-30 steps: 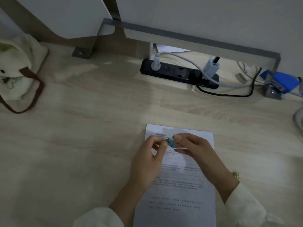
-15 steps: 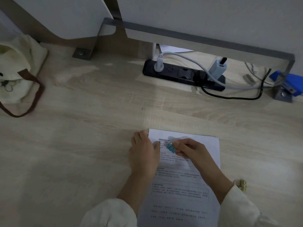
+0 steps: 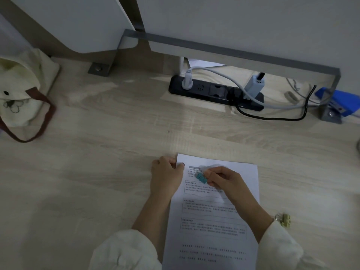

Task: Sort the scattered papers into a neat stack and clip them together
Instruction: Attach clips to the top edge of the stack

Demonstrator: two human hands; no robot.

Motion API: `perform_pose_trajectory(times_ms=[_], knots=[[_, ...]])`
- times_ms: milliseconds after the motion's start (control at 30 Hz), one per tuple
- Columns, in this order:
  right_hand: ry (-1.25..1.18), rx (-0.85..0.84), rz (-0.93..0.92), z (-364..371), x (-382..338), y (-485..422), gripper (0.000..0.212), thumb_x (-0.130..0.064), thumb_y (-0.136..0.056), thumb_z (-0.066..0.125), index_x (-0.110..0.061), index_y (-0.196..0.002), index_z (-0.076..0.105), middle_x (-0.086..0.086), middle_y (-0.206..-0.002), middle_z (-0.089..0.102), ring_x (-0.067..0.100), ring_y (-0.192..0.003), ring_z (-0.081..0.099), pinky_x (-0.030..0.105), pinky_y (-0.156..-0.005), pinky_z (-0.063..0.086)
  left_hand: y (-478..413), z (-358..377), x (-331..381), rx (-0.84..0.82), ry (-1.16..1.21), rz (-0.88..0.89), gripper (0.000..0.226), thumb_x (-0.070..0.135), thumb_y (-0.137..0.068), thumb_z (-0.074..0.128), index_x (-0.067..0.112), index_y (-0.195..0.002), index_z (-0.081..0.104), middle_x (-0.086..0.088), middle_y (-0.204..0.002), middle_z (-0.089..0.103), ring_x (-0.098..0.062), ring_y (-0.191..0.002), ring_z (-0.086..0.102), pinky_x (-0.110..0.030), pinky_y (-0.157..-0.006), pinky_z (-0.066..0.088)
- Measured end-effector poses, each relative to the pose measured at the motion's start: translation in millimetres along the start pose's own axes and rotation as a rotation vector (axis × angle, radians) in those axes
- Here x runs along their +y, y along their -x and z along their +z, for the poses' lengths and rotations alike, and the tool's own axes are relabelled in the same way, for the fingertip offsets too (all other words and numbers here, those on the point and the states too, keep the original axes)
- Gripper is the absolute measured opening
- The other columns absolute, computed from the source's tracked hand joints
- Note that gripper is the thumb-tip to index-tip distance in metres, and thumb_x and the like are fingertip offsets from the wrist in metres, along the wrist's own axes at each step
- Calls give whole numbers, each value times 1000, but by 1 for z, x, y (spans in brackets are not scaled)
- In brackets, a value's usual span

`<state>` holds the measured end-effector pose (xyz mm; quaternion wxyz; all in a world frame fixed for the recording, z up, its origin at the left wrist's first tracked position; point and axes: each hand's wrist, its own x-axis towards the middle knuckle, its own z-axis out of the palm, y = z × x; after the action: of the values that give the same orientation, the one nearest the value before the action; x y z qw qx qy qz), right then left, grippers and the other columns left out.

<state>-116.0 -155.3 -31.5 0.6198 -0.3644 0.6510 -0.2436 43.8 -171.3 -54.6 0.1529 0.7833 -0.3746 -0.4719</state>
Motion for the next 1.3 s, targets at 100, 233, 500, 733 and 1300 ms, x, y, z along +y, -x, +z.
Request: perform_pose_trajectory(times_ms=[100,233,500,733,1300], knots=[[-11,-1,-3,0,1,-1,15,-21,-84,63,-10,-91,70,-3,-87,69,-7,-69,65,7,-62,49,2,0,0,-27,43,-13,21,32,-84,55,15,-98,55,3,-92,65,-16,-85,62,-34,-74,49],[11,11,-2,-1,4,-3,16,-19,-84,64,-8,-94,69,2,-93,69,6,-81,65,9,-63,51,-1,-1,-5,-26,107,9,20,32,-87,55,17,-98,59,8,-89,63,-13,-88,60,-30,-79,47],[45,1,-37,0,5,-4,10,-18,-85,62,-20,-92,70,-6,-95,69,7,-90,64,9,-69,52,-1,3,-15,16,114,118,15,29,-86,55,19,-77,60,4,-76,64,-17,-74,58,-28,-64,39],[129,60,-241,6,-14,-22,6,-12,-83,66,-17,-86,67,-6,-82,68,-5,-71,61,6,-67,47,2,4,-18,46,141,173,15,32,-87,57,20,-84,65,5,-83,70,-14,-80,65,-35,-72,49],[126,-150,-277,21,-36,-68,9,-8,-85,61,-13,-80,66,-4,-75,65,-9,-63,60,5,-65,45,5,1,-23,10,272,214,8,28,-86,60,31,-88,66,12,-85,72,-3,-80,65,-34,-77,52]])
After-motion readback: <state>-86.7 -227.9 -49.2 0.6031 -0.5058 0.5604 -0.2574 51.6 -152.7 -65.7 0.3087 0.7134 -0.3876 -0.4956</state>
